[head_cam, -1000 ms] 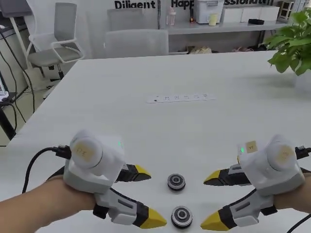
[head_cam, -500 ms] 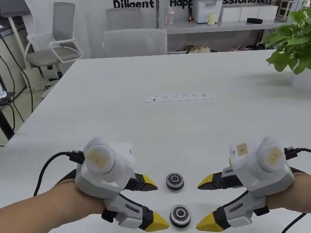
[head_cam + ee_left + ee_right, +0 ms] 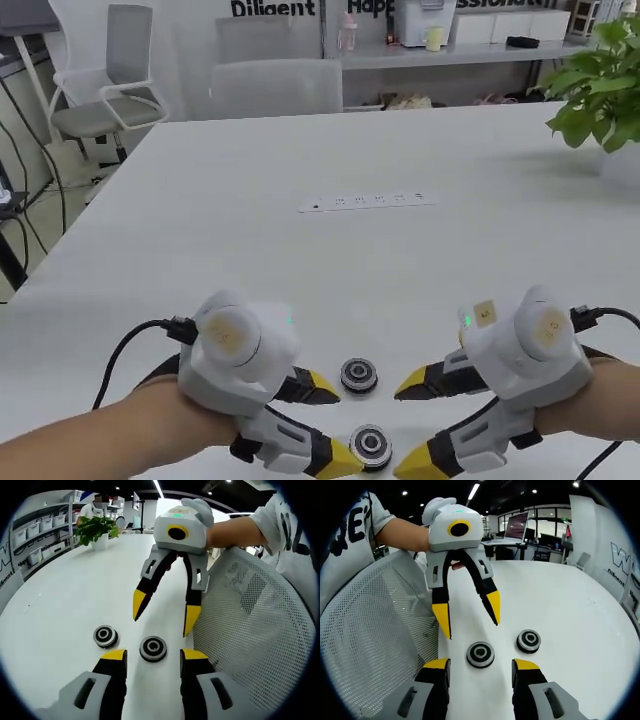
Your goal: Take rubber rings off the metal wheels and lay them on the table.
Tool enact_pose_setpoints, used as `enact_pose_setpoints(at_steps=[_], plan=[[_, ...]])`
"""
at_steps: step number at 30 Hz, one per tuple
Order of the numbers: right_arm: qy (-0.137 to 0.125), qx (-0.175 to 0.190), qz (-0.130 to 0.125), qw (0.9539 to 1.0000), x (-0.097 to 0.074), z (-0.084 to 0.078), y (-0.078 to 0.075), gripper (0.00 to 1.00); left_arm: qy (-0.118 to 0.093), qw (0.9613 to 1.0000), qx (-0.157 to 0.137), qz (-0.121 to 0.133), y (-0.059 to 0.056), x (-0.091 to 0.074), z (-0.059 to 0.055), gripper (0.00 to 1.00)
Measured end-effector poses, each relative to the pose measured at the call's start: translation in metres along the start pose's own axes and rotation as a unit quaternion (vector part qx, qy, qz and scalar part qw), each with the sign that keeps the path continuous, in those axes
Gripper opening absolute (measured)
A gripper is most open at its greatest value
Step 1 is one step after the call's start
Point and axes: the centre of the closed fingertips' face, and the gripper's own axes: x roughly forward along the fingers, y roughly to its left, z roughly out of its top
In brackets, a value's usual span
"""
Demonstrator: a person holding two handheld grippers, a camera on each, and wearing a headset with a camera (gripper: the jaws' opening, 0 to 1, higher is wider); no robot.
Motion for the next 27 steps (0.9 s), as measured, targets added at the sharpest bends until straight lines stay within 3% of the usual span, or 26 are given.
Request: enact_pose_setpoints(at_steps=[3, 18, 21, 25, 27], plan=[[-0.002, 0.003, -0.001, 1.0, 0.0, -0.001, 0.0, 0.47, 0.002, 1.0, 0.003, -0.003, -0.001, 0.005, 0.001, 0.31], [-0.001, 0.009, 0.001, 1.0, 0.0, -0.006, 0.002, 0.48, 0.012, 0.9998, -0.011, -0.007, -0.002, 0.025, -0.001, 0.2], [-0.001, 0.011, -0.001, 0.9999, 0.0, -0.007, 0.001, 0.48, 0.019, 0.9998, 0.0, 0.008, 0.001, 0.028, -0.003, 0.2], [0.0, 0.013, -0.003, 0.9999, 0.0, -0.009, -0.001, 0.48, 0.026, 0.9997, 0.005, 0.002, -0.004, 0.031, -0.007, 0.17], [0.0, 0.014, -0.003, 0.9999, 0.0, -0.009, -0.001, 0.48, 0.018, 0.9998, 0.008, 0.005, -0.002, 0.03, -0.005, 0.16]])
